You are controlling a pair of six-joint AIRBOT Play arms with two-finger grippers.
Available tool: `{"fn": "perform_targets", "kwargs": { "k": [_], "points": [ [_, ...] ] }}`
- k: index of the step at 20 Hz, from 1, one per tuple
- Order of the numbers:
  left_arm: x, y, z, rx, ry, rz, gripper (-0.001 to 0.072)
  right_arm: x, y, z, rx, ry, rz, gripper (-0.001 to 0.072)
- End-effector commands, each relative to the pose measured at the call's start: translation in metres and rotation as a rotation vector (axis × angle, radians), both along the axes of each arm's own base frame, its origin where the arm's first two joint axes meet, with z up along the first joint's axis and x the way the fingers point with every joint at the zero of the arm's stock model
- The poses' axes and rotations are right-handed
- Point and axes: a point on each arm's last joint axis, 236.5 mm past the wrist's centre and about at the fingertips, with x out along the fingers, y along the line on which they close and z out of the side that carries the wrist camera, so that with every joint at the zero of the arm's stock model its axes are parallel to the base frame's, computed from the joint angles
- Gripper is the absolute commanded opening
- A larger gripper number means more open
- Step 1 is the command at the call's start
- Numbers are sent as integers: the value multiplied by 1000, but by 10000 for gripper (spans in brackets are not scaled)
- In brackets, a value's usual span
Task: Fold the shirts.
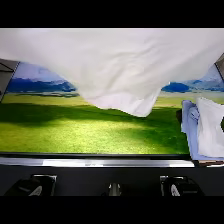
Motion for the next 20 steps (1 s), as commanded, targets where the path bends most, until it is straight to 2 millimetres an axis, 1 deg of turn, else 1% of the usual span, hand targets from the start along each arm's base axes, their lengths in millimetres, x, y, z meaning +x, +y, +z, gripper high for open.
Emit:
{"fn": "perform_targets", "kwargs": {
  "k": [1,3,5,6,8,10,12,13,14,15,16,17,18,19,20],
  "points": [
    [-62,38,33,1,-135,124,24,-65,-11,57,62,-210,-43,19],
    [-53,55,21,21,-79,207,25,-55,-11,54,61,-192,-45,19],
    [-35,63,-4,62,20,257,25,-31,-11,43,75,-133,-41,19],
    [-24,64,-20,92,79,271,25,-13,-11,33,75,-82,-41,19],
    [5,66,-62,159,219,303,25,33,-12,3,63,44,-43,20],
    [42,76,-115,243,372,366,25,92,-11,-38,62,189,-41,20],
    [85,86,-182,339,529,431,25,157,-5,-87,88,332,-13,20],
    [107,88,-221,363,622,445,25,190,2,-116,118,403,12,20],
    [127,88,-257,358,708,451,25,219,11,-144,163,468,48,21],
    [147,87,-294,343,791,455,25,248,22,-177,218,540,85,21],
    [164,85,-328,337,862,454,25,269,33,-209,277,614,122,21],
    [179,80,-366,339,948,438,25,287,45,-245,351,709,157,21],
    [189,73,-406,359,1042,414,25,298,59,-280,433,812,191,21],
    [195,64,-441,362,1133,380,25,302,71,-311,496,910,222,21],
    [198,52,-473,351,1225,337,26,301,82,-342,533,1015,251,20]
  ]
}}
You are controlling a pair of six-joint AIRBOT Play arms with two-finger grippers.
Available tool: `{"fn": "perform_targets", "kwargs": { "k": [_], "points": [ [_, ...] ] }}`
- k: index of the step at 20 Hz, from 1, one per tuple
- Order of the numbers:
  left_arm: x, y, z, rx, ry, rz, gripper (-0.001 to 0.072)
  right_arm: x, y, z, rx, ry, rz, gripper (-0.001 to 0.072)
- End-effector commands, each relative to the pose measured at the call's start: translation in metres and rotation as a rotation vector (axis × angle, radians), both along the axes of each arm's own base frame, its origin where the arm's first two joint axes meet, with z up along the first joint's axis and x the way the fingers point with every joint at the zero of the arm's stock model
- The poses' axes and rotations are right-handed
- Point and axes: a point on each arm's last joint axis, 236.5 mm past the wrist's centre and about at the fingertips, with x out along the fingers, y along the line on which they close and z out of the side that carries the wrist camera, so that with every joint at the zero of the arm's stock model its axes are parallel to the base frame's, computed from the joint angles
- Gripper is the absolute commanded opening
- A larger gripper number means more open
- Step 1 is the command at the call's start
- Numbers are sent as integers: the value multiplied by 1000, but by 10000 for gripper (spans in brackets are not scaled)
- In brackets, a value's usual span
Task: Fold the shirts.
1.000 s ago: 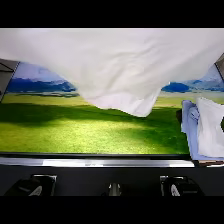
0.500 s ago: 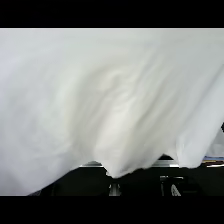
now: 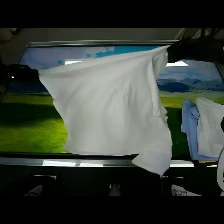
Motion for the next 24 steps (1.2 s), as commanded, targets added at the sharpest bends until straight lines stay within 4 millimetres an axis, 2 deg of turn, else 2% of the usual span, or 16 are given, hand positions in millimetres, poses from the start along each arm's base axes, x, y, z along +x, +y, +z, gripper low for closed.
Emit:
{"fn": "perform_targets", "kwargs": {
  "k": [1,3,4,5,6,7,8,10,12,13,14,15,17,20,22,24],
  "points": [
    [15,-38,-128,-153,327,4,26,13,53,-115,221,355,113,20],
    [19,-77,-171,-319,455,-8,26,6,76,-162,175,463,166,20],
    [18,-90,-186,-376,509,-6,35,5,86,-177,144,480,179,22],
    [15,-97,-199,-410,560,-3,121,7,90,-185,115,479,182,106],
    [11,-96,-206,-414,602,1,307,7,89,-187,99,476,182,326],
    [5,-88,-207,-395,631,-11,569,5,82,-183,76,467,196,532],
    [-4,-74,-206,-354,661,-57,640,-2,67,-178,33,467,217,568],
    [-28,-36,-202,-289,741,-95,639,-28,8,-179,-79,557,183,560],
    [-65,-1,-205,-315,830,-34,639,-73,-60,-189,-183,748,116,522],
    [-86,8,-212,-335,859,-15,637,-91,-85,-193,-216,826,86,470],
    [-112,13,-223,-356,898,0,633,-107,-107,-196,-245,887,55,463],
    [-137,12,-236,-381,935,13,592,-118,-122,-199,-254,923,27,434],
    [-175,-3,-263,-443,979,15,591,-131,-128,-204,-233,946,8,426],
    [-200,-37,-290,-575,1012,2,592,-144,-123,-209,-222,967,16,427],
    [-207,-42,-301,-571,1019,11,593,-147,-122,-207,-223,967,17,427],
    [-198,-49,-305,-579,978,17,592,-145,-124,-205,-231,954,9,427]
  ]
}}
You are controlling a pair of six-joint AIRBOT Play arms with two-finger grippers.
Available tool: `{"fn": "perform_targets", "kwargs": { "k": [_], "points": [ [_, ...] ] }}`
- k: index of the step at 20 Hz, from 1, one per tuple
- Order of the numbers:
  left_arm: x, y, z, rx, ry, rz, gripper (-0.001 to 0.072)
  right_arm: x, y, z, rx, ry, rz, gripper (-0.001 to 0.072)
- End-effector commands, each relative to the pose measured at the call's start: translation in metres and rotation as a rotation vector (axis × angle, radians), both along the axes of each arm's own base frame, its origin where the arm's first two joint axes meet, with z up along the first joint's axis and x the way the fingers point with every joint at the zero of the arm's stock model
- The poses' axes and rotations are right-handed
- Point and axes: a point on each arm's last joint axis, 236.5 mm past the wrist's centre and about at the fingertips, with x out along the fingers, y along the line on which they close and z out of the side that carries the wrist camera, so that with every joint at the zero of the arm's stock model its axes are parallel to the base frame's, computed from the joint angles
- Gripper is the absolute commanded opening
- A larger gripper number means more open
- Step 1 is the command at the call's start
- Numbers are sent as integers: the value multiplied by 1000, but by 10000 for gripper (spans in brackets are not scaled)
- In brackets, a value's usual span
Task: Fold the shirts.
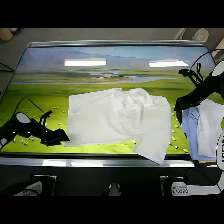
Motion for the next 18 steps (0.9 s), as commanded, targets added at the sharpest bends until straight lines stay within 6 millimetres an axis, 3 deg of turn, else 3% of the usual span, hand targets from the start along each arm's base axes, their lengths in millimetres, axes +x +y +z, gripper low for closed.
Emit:
{"fn": "perform_targets", "kwargs": {
  "k": [1,3,4,5,7,9,13,15,18],
  "points": [
    [1,-18,-11,-37,-32,38,591,-9,-5,1,-16,17,-5,427],
    [3,-23,-14,-34,-38,30,586,-9,-6,1,-17,20,-5,428],
    [3,-25,-16,-31,-40,23,510,-10,-7,1,-22,22,-5,430],
    [4,-26,-17,-28,-45,20,311,-10,-7,0,-22,23,-5,431],
    [7,-25,-15,-28,-57,14,52,-12,-2,-2,-1,27,8,501],
    [16,-17,-5,-21,-106,-18,25,-19,11,-9,54,58,11,512],
    [42,42,21,122,-233,15,25,-58,54,-50,148,185,67,556],
    [37,52,23,115,-210,44,26,-72,68,-77,125,207,107,559],
    [28,62,19,140,-191,10,26,-90,71,-101,117,269,21,559]
  ]
}}
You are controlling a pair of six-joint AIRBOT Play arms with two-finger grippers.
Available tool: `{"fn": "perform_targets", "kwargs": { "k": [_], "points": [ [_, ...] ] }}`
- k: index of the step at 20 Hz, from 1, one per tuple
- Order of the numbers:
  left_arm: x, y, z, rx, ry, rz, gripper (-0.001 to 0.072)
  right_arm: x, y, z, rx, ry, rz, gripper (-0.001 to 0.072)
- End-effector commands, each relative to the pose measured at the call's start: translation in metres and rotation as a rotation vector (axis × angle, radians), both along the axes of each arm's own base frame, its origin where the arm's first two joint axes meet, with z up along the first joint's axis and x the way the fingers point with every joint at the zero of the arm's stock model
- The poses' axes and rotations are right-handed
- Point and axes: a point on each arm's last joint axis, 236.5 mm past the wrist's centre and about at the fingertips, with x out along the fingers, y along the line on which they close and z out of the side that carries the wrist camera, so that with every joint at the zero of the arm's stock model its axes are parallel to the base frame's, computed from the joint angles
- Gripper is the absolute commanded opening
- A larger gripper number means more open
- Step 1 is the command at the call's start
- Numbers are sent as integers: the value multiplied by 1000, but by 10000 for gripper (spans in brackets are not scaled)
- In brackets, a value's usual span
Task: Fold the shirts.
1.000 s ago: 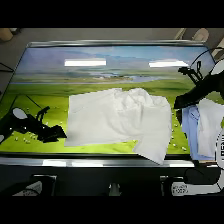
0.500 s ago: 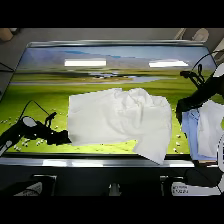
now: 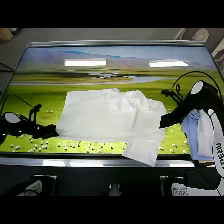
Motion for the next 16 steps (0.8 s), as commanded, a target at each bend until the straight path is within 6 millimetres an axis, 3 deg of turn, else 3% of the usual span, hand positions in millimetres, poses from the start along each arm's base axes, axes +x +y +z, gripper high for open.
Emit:
{"fn": "perform_targets", "kwargs": {
  "k": [1,5,10,12,15,16],
  "points": [
    [-5,16,0,40,8,-13,26,-28,7,-31,-22,83,-42,559],
    [-4,15,0,41,2,-16,25,-39,8,-54,-34,76,-74,557],
    [-3,15,0,39,-1,-13,26,-33,7,-63,-54,53,-130,548],
    [-3,15,0,39,-1,-13,26,-31,9,-65,-55,51,-160,503],
    [-2,14,1,35,-3,-11,26,-37,15,-65,-38,81,-192,182],
    [-1,12,2,26,-8,-5,26,-38,20,-63,-16,93,-199,24]
  ]
}}
